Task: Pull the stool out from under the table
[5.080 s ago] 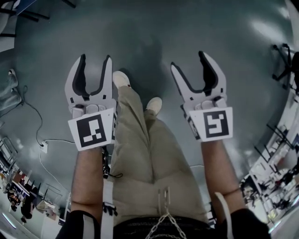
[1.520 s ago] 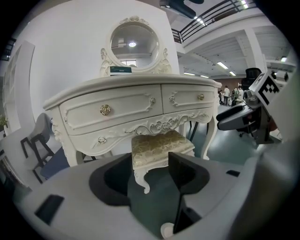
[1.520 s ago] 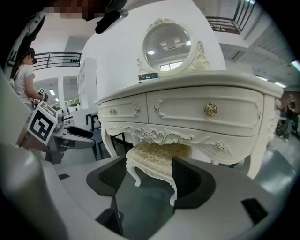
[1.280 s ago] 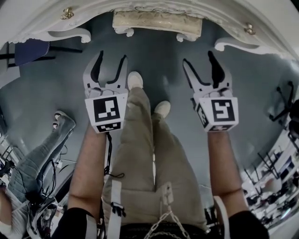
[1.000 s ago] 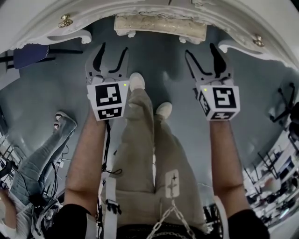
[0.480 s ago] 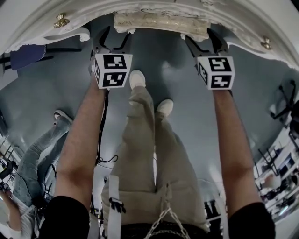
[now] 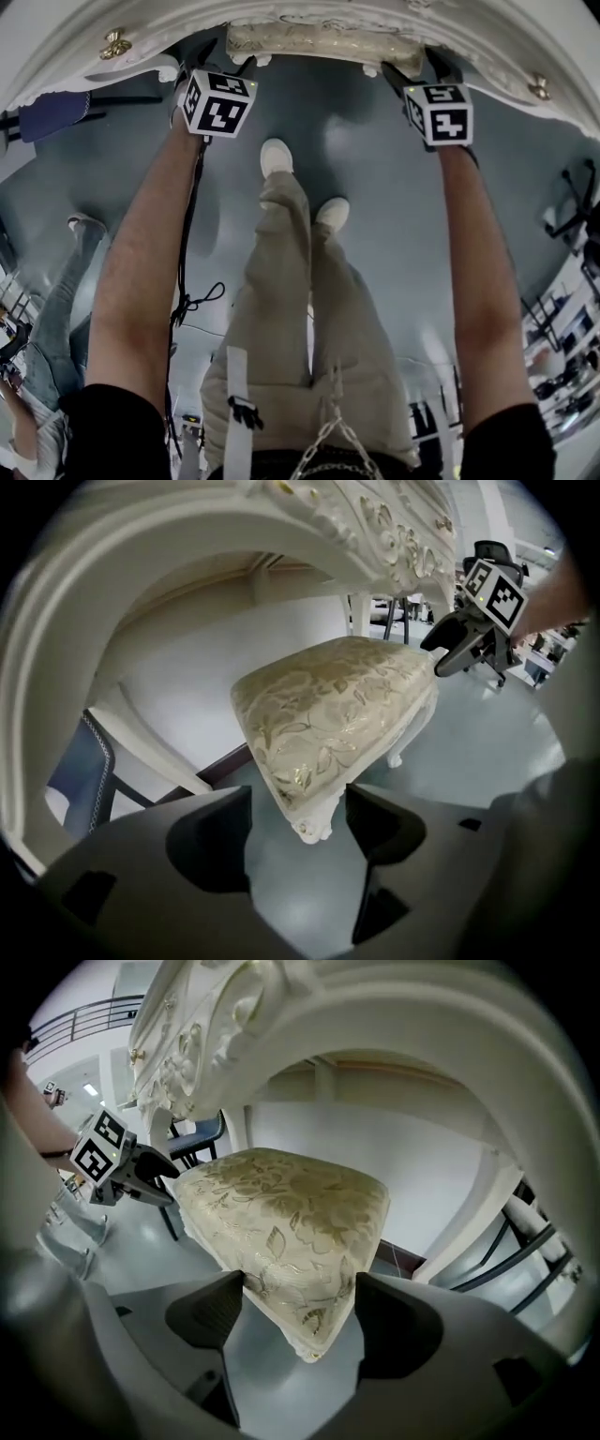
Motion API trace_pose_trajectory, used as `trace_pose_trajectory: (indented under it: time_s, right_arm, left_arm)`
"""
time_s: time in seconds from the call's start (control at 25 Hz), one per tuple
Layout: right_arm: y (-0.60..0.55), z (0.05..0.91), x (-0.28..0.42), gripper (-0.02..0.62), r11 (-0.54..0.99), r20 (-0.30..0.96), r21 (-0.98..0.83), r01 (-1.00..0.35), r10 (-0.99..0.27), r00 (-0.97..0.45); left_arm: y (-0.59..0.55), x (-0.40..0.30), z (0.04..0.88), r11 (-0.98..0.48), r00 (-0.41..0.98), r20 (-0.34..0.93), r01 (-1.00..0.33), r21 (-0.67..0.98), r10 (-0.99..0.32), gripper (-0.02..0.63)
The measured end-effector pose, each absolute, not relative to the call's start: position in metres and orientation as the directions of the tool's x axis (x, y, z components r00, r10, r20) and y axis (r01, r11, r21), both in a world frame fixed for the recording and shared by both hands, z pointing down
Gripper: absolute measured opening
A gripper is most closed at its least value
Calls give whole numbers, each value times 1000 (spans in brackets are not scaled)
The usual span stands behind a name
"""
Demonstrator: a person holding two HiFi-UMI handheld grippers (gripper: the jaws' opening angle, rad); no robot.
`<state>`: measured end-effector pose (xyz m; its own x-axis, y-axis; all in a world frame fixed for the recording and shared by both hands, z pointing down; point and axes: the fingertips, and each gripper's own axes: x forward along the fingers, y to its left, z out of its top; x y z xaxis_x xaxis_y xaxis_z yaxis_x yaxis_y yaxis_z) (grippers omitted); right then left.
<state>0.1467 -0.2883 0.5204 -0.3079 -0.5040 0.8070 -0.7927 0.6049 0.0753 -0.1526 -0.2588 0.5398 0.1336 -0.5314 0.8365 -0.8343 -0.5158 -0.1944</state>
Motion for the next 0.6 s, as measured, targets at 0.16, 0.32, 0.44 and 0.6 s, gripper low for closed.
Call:
trace_pose_trajectory:
  time_s: [0.16,0.32,0.44,0.6]
  right_arm:
    - [-292,525,144,347,623,826,48,-781,-464,-320]
    - [-294,526,143,350,629,838,18,-778,-434,-331]
    - [-294,528,141,350,624,844,-6,-782,-416,-339]
    - [-291,528,138,350,605,838,0,-797,-435,-330]
  left_arm:
    - [-265,-151,552,-565,138,863,-803,-190,-486,305]
    - [-266,-141,565,-560,148,894,-818,-130,-423,313]
    - [-269,-139,566,-532,158,902,-842,-90,-403,313]
    - [-266,-139,563,-541,192,903,-840,-52,-384,311]
